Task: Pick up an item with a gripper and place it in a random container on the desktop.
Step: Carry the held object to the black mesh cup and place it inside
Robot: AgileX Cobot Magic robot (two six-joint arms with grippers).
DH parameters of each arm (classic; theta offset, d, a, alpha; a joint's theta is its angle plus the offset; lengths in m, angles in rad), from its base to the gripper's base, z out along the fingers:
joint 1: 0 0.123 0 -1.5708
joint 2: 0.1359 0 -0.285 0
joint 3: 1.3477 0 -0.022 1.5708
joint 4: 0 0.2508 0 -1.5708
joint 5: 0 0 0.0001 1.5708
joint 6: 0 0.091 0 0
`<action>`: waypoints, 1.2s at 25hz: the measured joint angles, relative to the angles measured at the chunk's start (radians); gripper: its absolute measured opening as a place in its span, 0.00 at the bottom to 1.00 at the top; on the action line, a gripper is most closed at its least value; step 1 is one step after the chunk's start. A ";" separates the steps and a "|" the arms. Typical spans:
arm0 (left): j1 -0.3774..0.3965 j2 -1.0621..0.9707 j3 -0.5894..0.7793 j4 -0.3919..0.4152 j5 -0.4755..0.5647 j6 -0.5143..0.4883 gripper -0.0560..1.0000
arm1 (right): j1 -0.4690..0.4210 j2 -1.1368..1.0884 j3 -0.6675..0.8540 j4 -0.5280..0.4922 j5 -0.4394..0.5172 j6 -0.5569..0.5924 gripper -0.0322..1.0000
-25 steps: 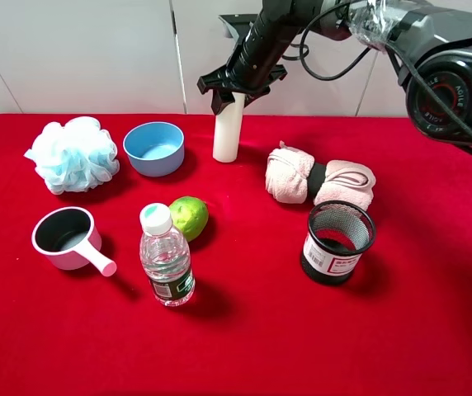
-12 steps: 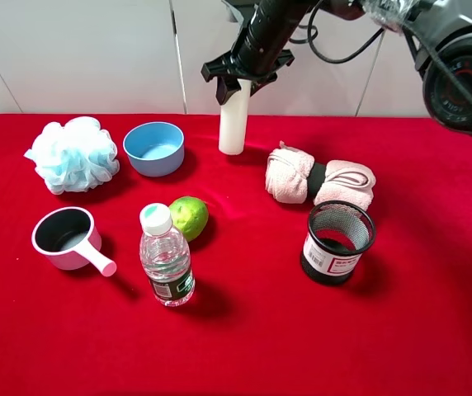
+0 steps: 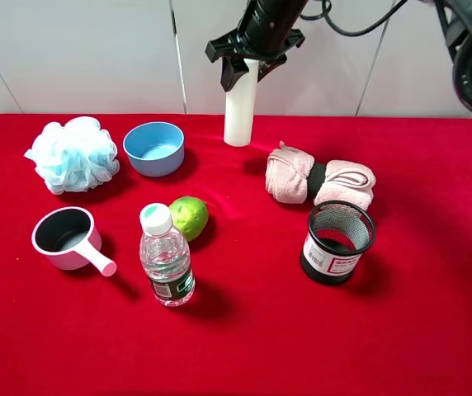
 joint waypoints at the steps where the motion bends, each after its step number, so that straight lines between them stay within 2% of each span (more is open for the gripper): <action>1: 0.000 0.000 0.000 0.000 0.000 0.000 0.99 | 0.000 0.000 0.000 0.000 0.000 0.000 0.40; 11: 0.000 0.000 0.000 0.000 0.000 0.000 0.99 | 0.000 -0.074 0.000 -0.027 0.095 0.000 0.40; 16: 0.000 0.000 0.000 0.000 0.000 0.000 0.99 | 0.003 -0.120 0.000 -0.042 0.098 0.004 0.40; 21: 0.000 0.000 0.000 0.000 0.000 0.000 0.99 | 0.039 -0.182 0.005 -0.103 0.099 0.030 0.40; 30: 0.000 0.000 0.000 0.000 0.000 0.000 0.99 | 0.057 -0.346 0.195 -0.120 0.099 0.050 0.40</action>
